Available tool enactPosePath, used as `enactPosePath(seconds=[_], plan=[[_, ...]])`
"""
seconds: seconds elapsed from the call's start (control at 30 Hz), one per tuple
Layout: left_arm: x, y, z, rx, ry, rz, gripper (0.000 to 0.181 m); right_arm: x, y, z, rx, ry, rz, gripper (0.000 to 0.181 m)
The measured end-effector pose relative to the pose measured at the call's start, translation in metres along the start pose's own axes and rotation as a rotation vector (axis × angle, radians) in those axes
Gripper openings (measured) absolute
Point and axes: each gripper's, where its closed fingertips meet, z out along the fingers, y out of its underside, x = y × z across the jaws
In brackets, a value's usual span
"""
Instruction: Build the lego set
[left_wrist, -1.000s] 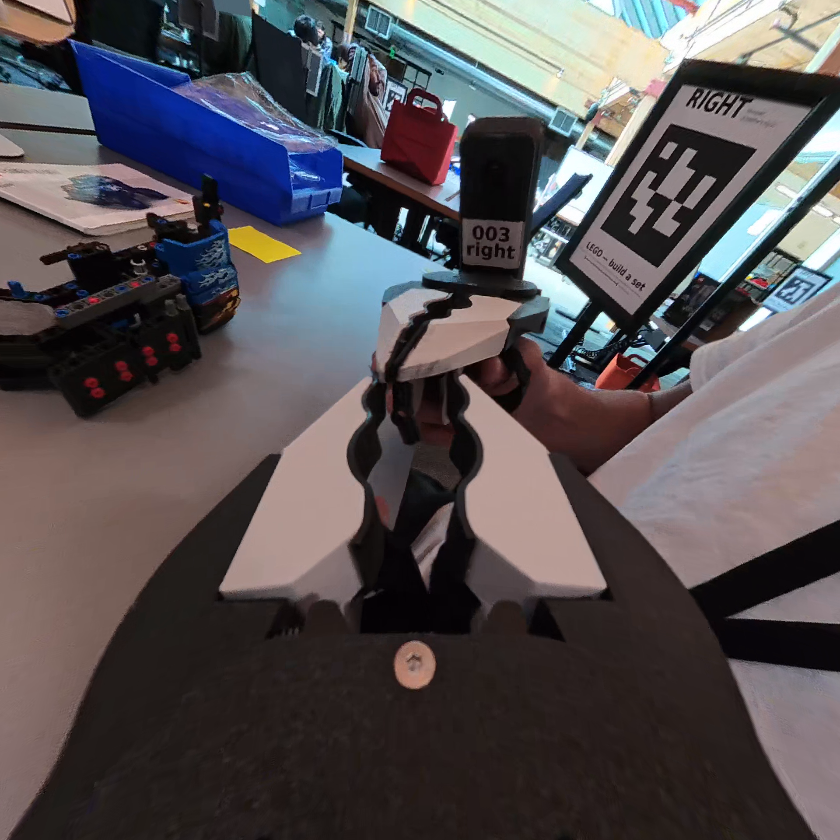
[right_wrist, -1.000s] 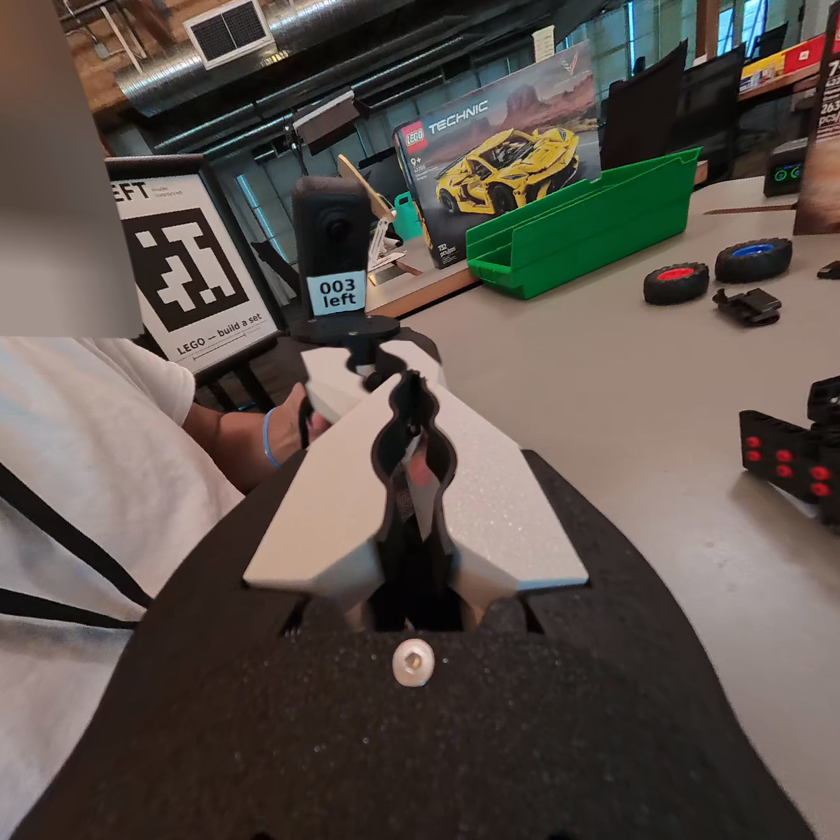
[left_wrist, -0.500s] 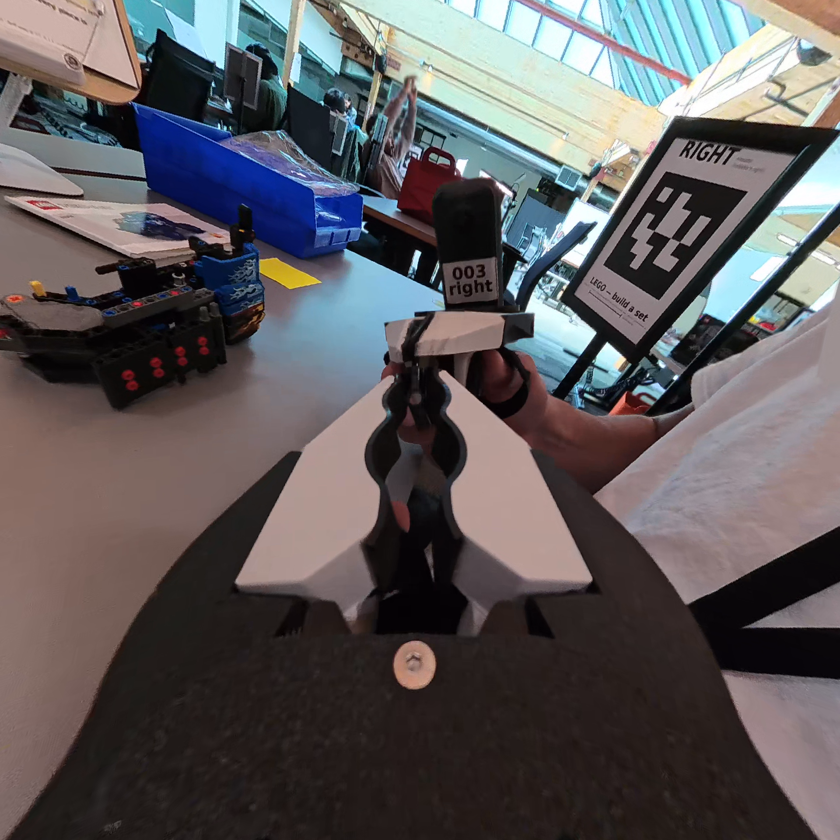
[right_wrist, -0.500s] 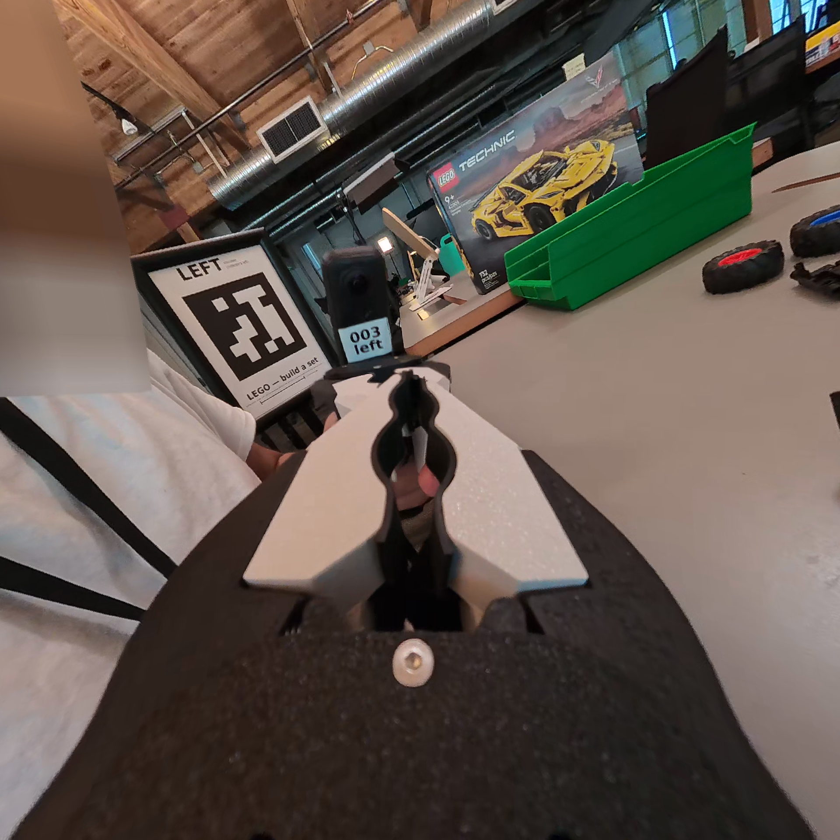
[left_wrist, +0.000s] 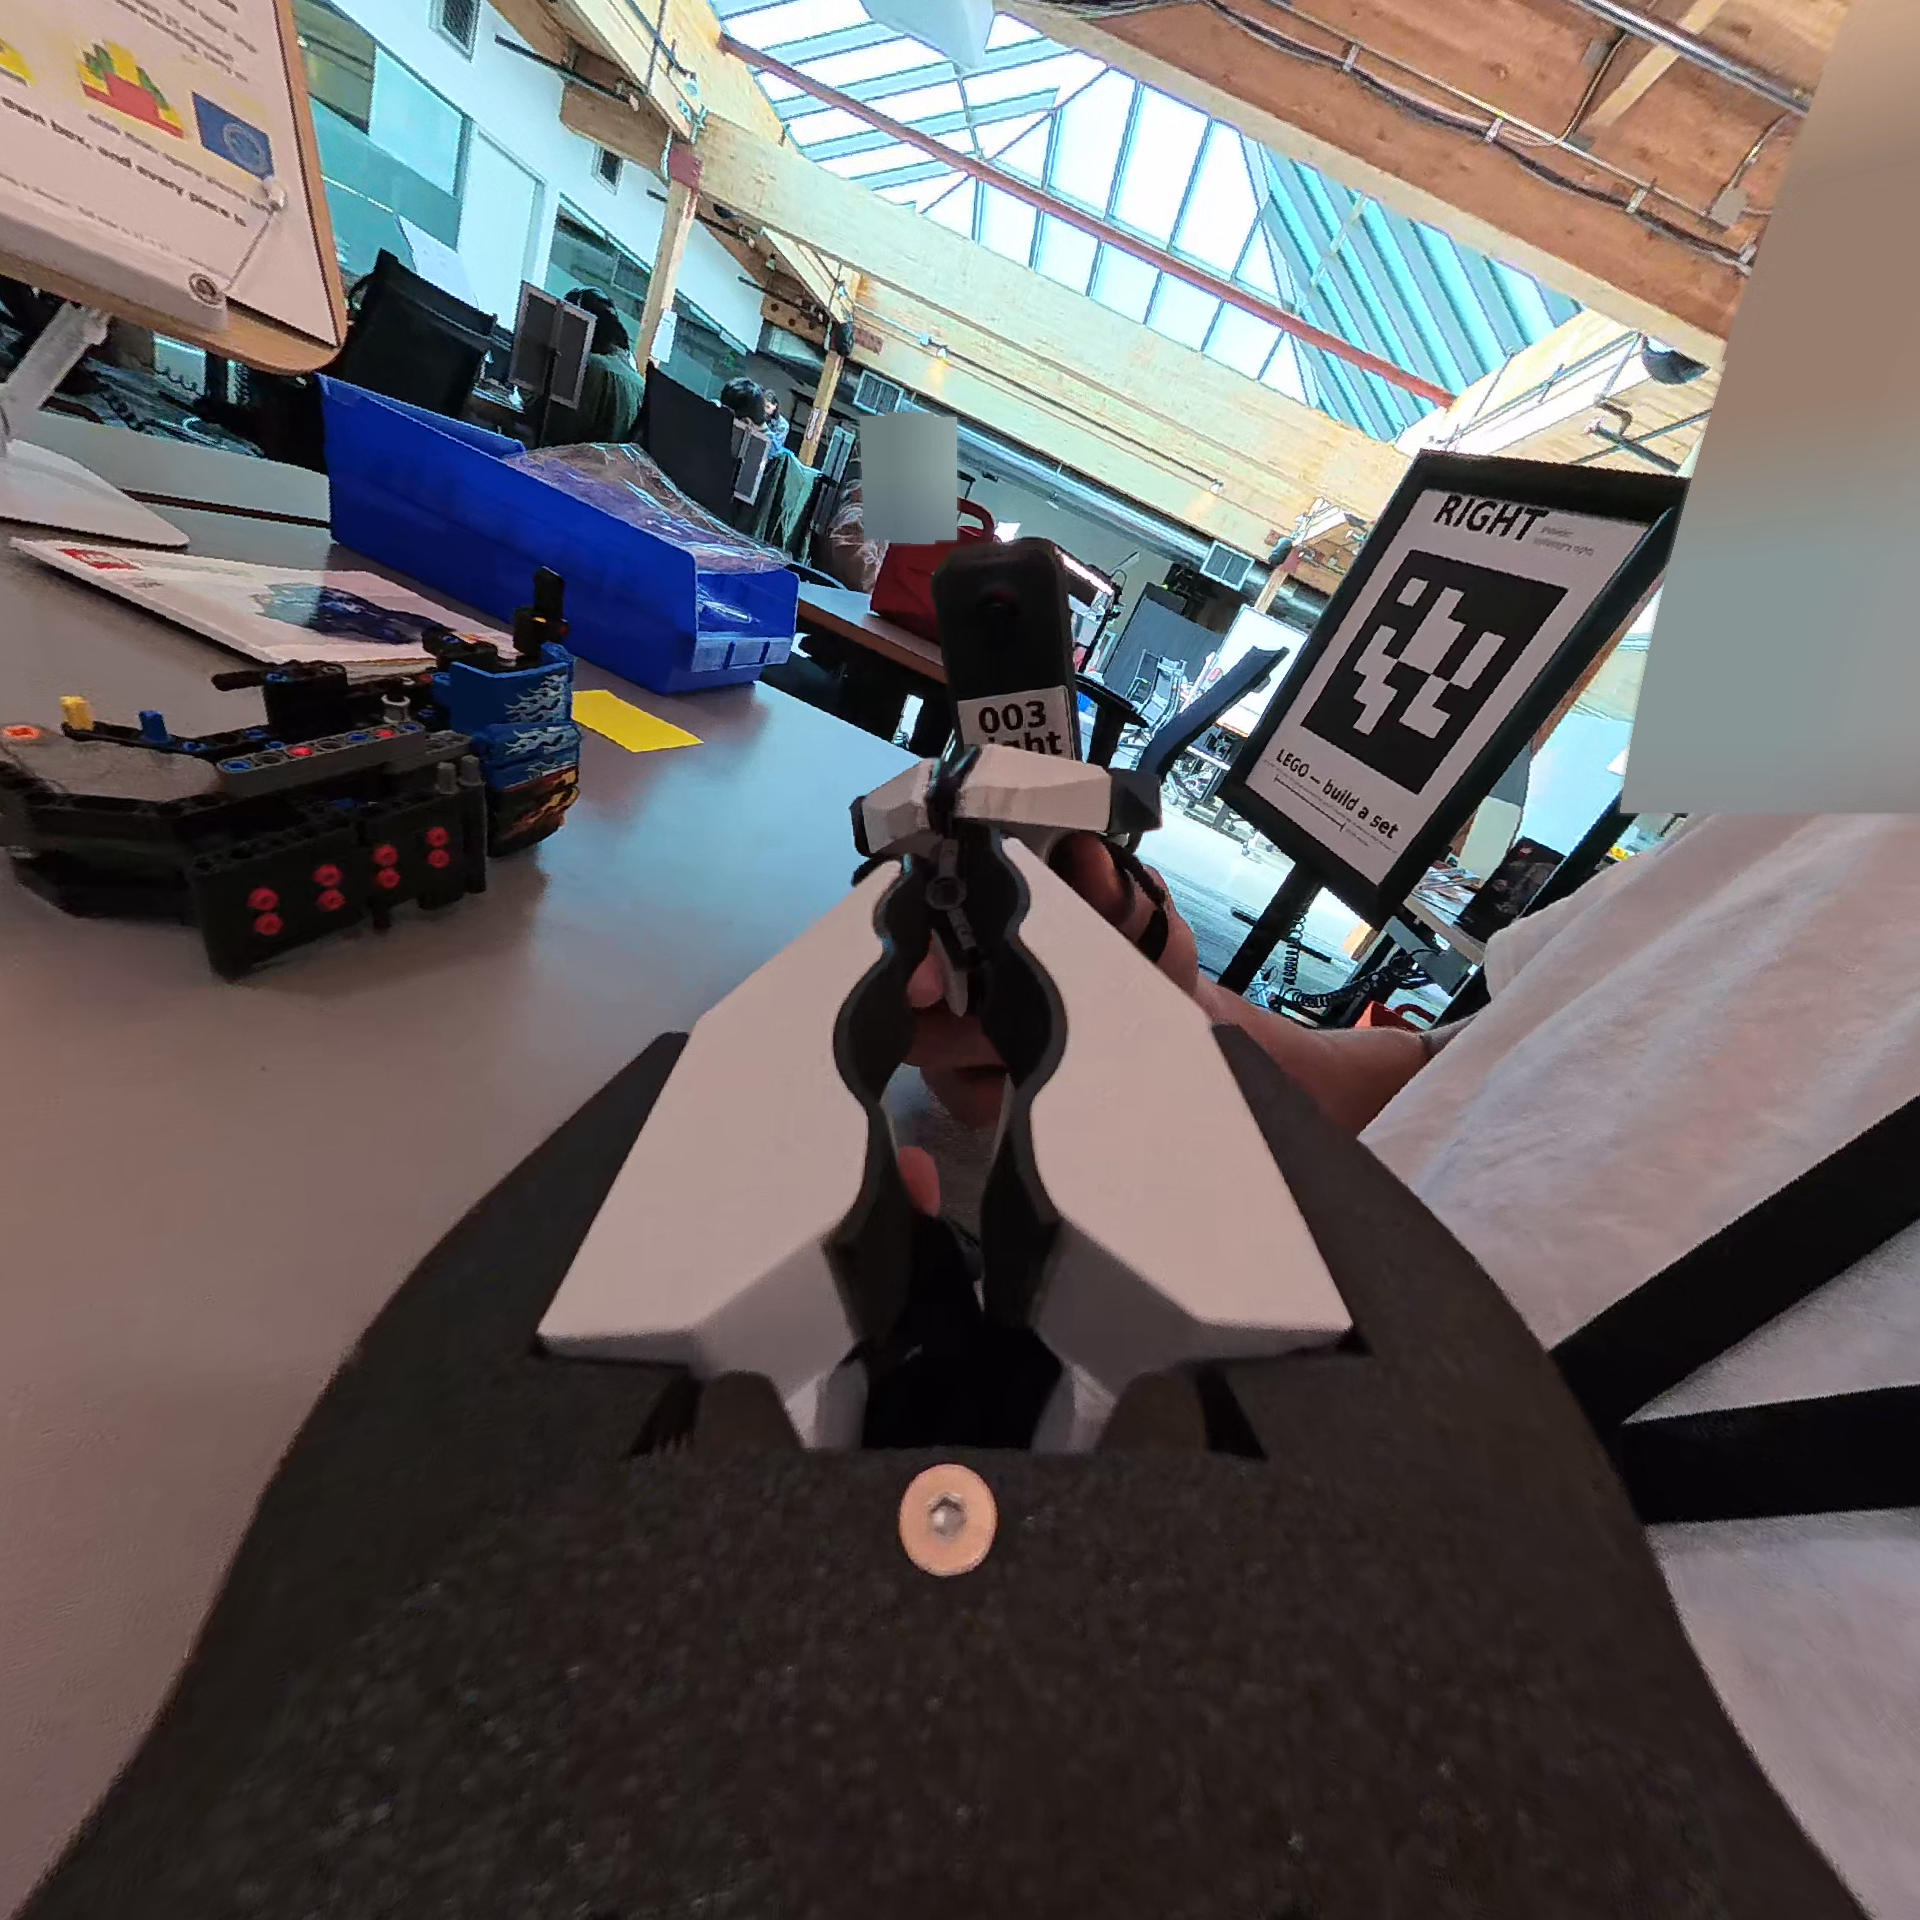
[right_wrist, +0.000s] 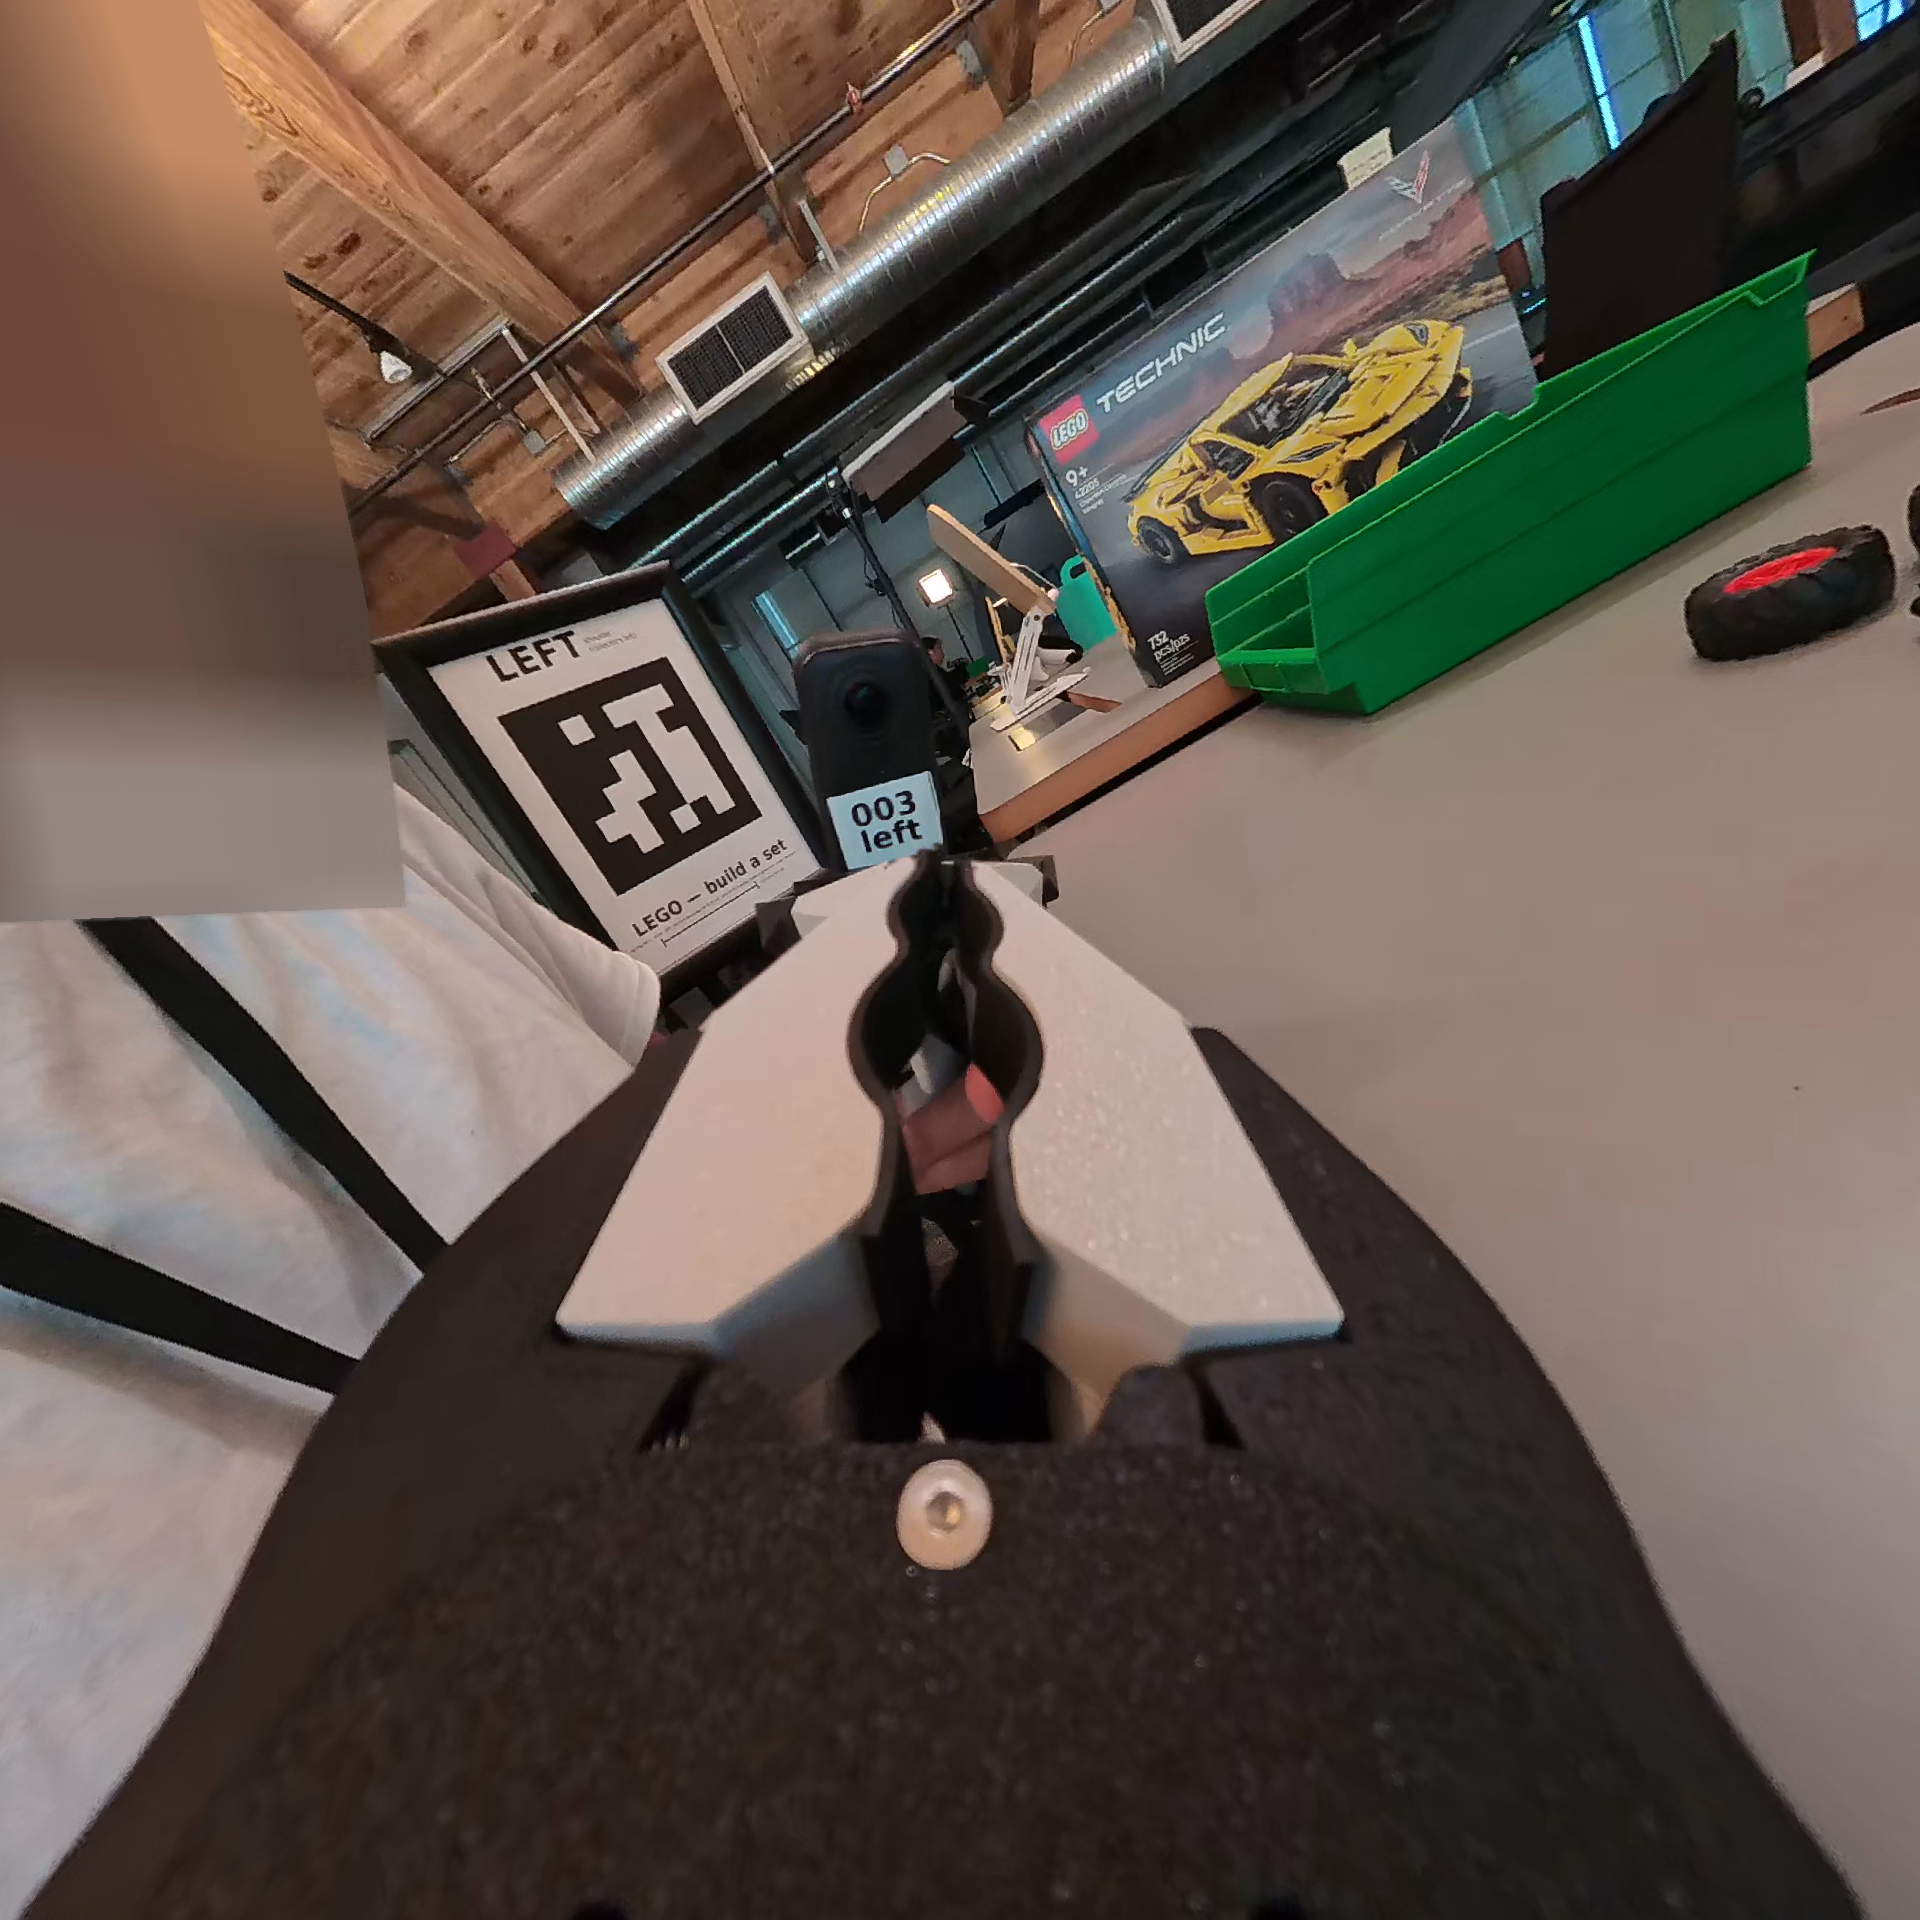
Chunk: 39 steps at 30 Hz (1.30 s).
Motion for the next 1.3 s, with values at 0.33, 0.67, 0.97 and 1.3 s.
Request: enactPosePath(seconds=[0.33,0.67,0.97,1.3], plan=[[0.011,0.019,-0.004,-0.162,-0.067,0.352,0.008,-0.010,0.016,-0.016,-0.065,0.051,-0.086,0.000],[0.012,0.034,-0.017,-0.235,-0.126,0.545,0.007,-0.011,0.037,-0.042,-0.140,0.182,-0.093,0.000],[0.020,0.069,-0.023,-0.361,-0.108,0.990,0.008,-0.024,0.087,-0.029,-0.269,0.038,0.232,0.013],[0.020,0.092,-0.025,-0.438,-0.070,1.119,0.009,-0.018,0.102,-0.029,-0.252,0.090,0.244,0.003]])
